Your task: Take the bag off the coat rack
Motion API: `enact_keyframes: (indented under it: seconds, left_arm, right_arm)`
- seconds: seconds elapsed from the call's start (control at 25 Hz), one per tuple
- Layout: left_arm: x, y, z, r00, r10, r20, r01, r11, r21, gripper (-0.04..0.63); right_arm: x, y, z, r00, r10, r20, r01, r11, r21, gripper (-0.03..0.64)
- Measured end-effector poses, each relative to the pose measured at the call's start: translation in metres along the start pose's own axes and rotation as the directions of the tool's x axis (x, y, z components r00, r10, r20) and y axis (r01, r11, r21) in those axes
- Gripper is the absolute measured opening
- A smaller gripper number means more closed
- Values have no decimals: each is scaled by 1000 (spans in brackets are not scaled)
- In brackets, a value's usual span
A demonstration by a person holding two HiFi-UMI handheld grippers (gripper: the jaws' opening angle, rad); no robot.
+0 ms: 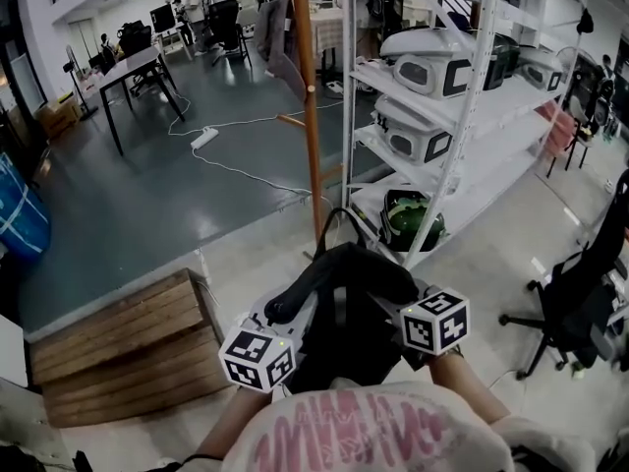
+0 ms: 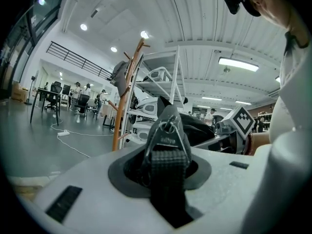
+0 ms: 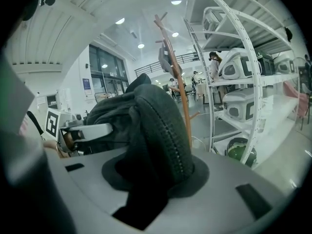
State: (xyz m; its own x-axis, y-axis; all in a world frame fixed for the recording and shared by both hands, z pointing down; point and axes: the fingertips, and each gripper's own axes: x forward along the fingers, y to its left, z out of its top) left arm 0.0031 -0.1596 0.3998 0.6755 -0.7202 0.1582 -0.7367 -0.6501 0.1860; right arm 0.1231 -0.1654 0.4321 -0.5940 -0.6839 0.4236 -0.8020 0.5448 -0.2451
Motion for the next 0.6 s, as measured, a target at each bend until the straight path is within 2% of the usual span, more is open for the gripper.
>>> enact_keyframes:
  seconds: [0.6]
  left_arm:
    - [-1,-5,-24,999,13,-45,-15,999,-42,101]
  right_arm:
    - [2,-3,-24,999,19,-50,-18,1000,22,138]
